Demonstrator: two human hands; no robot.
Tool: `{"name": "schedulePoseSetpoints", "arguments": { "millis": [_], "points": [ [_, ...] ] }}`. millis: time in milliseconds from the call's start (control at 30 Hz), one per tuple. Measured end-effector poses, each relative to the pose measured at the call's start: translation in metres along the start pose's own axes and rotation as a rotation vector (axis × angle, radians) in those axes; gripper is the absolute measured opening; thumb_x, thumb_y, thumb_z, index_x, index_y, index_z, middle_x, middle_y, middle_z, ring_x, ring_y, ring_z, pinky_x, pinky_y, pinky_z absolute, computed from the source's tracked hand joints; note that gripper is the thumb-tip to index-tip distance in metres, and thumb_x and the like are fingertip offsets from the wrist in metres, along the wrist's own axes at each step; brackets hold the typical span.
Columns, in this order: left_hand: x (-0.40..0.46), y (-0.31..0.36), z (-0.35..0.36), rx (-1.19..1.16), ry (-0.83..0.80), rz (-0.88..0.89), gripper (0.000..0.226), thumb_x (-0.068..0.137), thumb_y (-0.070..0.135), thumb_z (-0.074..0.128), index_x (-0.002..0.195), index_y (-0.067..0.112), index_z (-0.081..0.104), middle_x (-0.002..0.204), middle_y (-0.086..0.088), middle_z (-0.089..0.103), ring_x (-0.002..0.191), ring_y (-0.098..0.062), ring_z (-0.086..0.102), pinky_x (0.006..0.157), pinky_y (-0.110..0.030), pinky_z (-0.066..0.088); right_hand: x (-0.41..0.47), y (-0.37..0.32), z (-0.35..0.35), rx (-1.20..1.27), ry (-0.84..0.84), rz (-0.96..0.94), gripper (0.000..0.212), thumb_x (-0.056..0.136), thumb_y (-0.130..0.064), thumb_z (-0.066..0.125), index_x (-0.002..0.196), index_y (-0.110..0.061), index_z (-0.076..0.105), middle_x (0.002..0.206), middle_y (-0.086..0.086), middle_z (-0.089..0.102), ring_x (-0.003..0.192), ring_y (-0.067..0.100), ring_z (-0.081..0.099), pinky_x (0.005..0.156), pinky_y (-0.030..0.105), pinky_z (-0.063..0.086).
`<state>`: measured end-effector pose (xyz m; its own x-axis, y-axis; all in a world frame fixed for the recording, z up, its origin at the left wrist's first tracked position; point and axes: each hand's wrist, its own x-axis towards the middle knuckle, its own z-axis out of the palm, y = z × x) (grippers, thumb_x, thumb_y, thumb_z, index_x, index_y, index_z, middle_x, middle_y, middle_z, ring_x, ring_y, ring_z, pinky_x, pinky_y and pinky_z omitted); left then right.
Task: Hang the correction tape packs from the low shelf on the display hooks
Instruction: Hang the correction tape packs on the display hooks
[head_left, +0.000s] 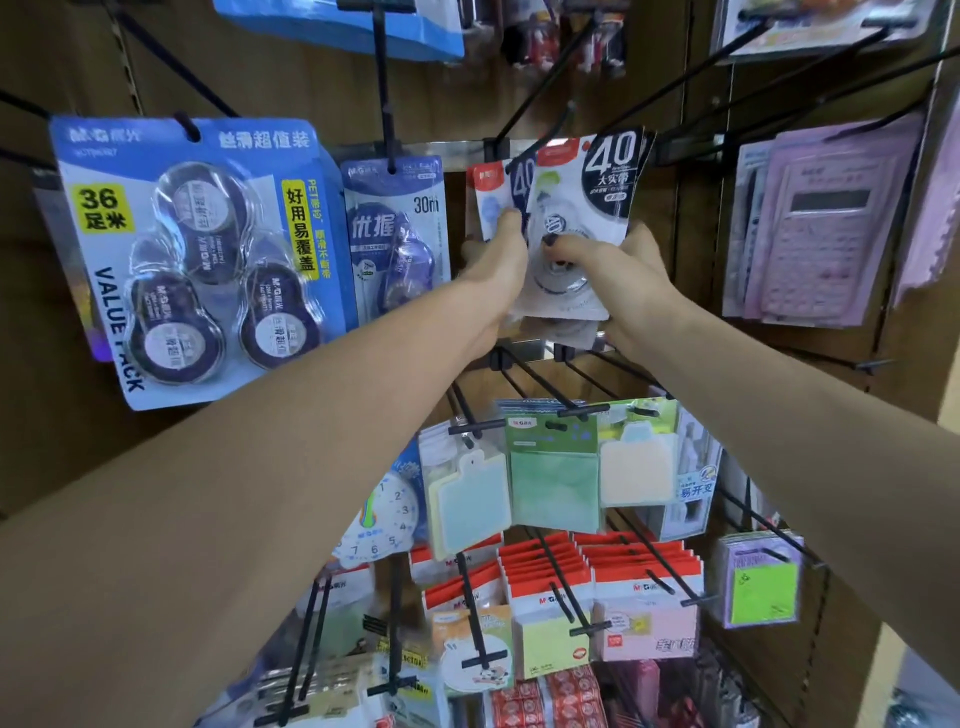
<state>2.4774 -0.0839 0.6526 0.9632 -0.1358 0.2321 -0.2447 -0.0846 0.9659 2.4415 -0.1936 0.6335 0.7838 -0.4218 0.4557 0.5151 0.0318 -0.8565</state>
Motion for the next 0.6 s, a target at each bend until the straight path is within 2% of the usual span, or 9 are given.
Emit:
{"name": "schedulePoseSetpoints", "arguments": {
  "millis": [33, 100, 200, 233, 300, 367, 433, 500, 600],
  "points": [
    [0.002, -0.002, 0.001, 0.009, -0.009, 0.008, 0.076, 0.098, 0.068, 0.036, 0.156, 0.020, 0.032, 0.150, -0.010, 0.052, 0.130, -0.027, 0.055, 0.107, -0.042, 0.046, 0.001, 0.003, -0.001, -0.003, 0.003, 0.013, 0.060, 0.069, -0.014, 0.084, 0.122, -0.010, 0.057, 0.112, 0.010, 0.075, 0.098, 0.024, 0.076, 0.088, 0.048, 0.063],
    [0.001, -0.003, 0.000, 0.020, -0.017, 0.019, 0.074, 0.098, 0.065, 0.041, 0.154, 0.018, 0.034, 0.144, -0.010, 0.056, 0.126, -0.027, 0.058, 0.109, -0.043, 0.046, 0.000, 0.006, -0.006, 0.046, -0.012, 0.029, 0.055, 0.074, -0.008, 0.082, 0.125, -0.005, 0.061, 0.109, 0.012, 0.078, 0.094, 0.026, 0.079, 0.084, 0.046, 0.065],
    [-0.006, -0.002, -0.003, 0.030, -0.026, 0.044, 0.062, 0.101, 0.059, 0.046, 0.145, 0.017, 0.035, 0.128, -0.006, 0.061, 0.102, -0.021, 0.064, 0.079, -0.034, 0.055, -0.004, 0.001, -0.014, 0.159, -0.071, 0.072, 0.062, 0.078, -0.007, 0.081, 0.135, -0.002, 0.056, 0.115, 0.017, 0.077, 0.097, 0.030, 0.079, 0.079, 0.045, 0.065],
    [-0.008, -0.003, -0.004, 0.022, -0.051, 0.050, 0.064, 0.099, 0.061, 0.047, 0.146, 0.018, 0.035, 0.128, -0.006, 0.063, 0.102, -0.021, 0.066, 0.076, -0.033, 0.055, -0.005, -0.001, -0.016, 0.188, -0.103, 0.075, 0.063, 0.079, -0.008, 0.080, 0.137, -0.001, 0.056, 0.118, 0.019, 0.076, 0.100, 0.033, 0.078, 0.079, 0.045, 0.065],
    [-0.013, -0.004, -0.008, 0.015, -0.144, 0.054, 0.079, 0.086, 0.073, 0.051, 0.146, 0.023, 0.044, 0.130, -0.004, 0.067, 0.109, -0.023, 0.069, 0.091, -0.039, 0.058, -0.014, -0.009, -0.020, 0.245, -0.182, 0.090, 0.050, 0.087, -0.006, 0.071, 0.136, 0.001, 0.061, 0.124, 0.022, 0.073, 0.109, 0.037, 0.074, 0.081, 0.045, 0.063],
    [-0.016, -0.005, -0.014, 0.034, -0.200, 0.084, 0.084, 0.075, 0.079, 0.050, 0.140, 0.025, 0.056, 0.125, -0.003, 0.073, 0.109, -0.024, 0.072, 0.096, -0.045, 0.058, -0.024, -0.016, -0.024, 0.296, -0.262, 0.120, 0.041, 0.096, -0.005, 0.060, 0.137, -0.001, 0.061, 0.131, 0.021, 0.070, 0.113, 0.036, 0.072, 0.082, 0.044, 0.063],
    [-0.024, -0.003, -0.024, 0.043, -0.205, 0.104, 0.073, 0.082, 0.073, 0.050, 0.133, 0.023, 0.063, 0.118, -0.004, 0.077, 0.106, -0.024, 0.074, 0.094, -0.046, 0.060, -0.036, -0.021, -0.029, 0.350, -0.363, 0.145, 0.033, 0.101, -0.005, 0.049, 0.132, -0.004, 0.063, 0.129, 0.016, 0.072, 0.109, 0.030, 0.074, 0.083, 0.043, 0.064],
    [-0.029, -0.002, -0.031, 0.006, -0.212, 0.106, 0.059, 0.095, 0.063, 0.052, 0.132, 0.018, 0.064, 0.111, -0.004, 0.079, 0.104, -0.024, 0.076, 0.093, -0.047, 0.061, -0.045, -0.027, -0.032, 0.369, -0.430, 0.136, 0.028, 0.103, -0.005, 0.046, 0.122, -0.007, 0.066, 0.119, 0.011, 0.076, 0.104, 0.025, 0.075, 0.092, 0.041, 0.063],
    [-0.041, 0.000, -0.035, -0.014, -0.229, 0.140, 0.044, 0.105, 0.047, 0.050, 0.128, 0.013, 0.066, 0.107, -0.006, 0.080, 0.099, -0.022, 0.076, 0.093, -0.045, 0.061, -0.056, -0.033, -0.032, 0.357, -0.442, 0.135, 0.029, 0.102, -0.008, 0.049, 0.126, -0.007, 0.065, 0.129, 0.012, 0.072, 0.113, 0.027, 0.072, 0.103, 0.041, 0.057]
  ]
}}
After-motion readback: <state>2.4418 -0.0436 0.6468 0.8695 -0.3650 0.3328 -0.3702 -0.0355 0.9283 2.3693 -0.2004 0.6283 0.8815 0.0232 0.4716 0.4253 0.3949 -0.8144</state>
